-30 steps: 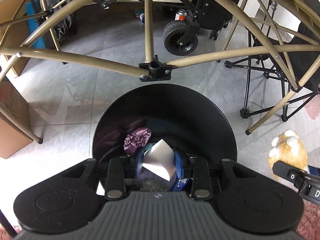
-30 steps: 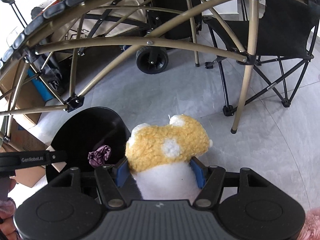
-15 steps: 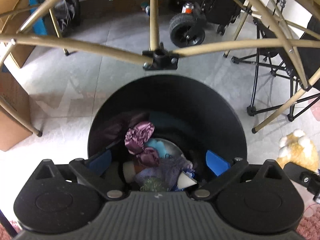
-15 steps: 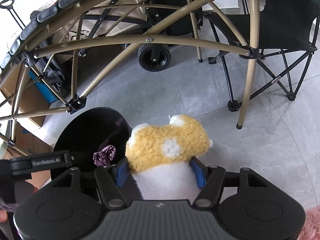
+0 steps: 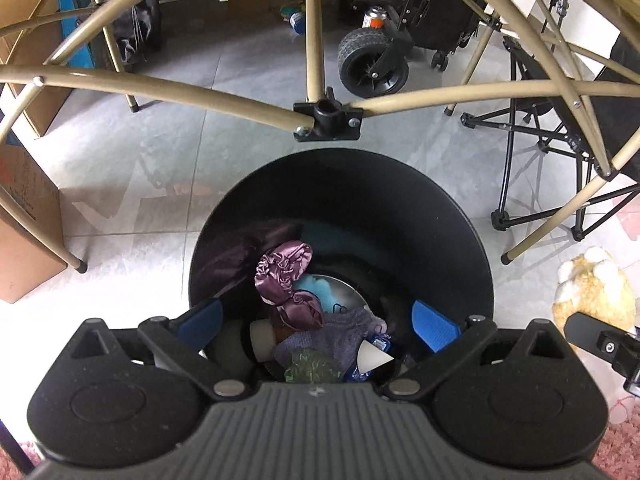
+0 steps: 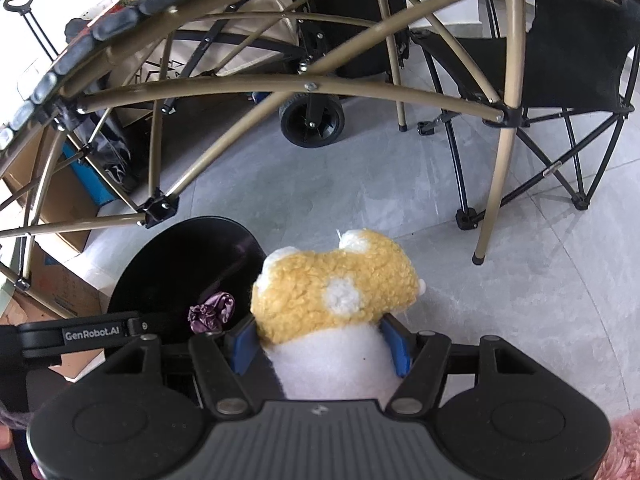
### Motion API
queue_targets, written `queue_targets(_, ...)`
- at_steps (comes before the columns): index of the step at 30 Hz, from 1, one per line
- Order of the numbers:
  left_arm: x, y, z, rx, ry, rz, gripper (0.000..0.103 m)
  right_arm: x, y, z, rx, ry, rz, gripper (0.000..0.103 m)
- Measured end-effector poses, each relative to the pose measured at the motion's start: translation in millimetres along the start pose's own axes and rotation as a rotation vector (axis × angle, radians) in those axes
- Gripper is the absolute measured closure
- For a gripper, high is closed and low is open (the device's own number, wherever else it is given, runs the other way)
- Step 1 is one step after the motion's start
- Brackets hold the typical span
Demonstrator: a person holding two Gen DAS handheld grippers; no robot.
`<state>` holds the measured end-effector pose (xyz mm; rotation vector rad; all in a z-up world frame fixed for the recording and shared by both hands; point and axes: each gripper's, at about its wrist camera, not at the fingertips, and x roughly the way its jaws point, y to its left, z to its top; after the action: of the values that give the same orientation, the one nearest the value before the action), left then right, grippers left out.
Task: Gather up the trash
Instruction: 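Move the right tool over the bin and open it to drop the hamster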
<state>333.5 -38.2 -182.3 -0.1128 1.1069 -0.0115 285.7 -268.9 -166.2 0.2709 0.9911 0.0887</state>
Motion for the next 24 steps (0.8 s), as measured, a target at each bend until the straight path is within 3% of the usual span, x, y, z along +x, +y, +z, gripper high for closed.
queue_targets(9, -22, 30, -3, -0.043, -0.037, 0.002, 0.0, -3, 30, 3, -0.071, -0.045, 0.007, 0.04)
queue_targets(16, -37, 66, -8, -0.102, -0.06, 0.029, 0.0, -1, 84, 5, -0.207, -0.081, 0.047, 0.04)
queue_targets(24, -49, 115, -14, -0.208, -0.065, 0.075, 0.0, 21, 142, 10, -0.321, -0.045, 0.07, 0.04)
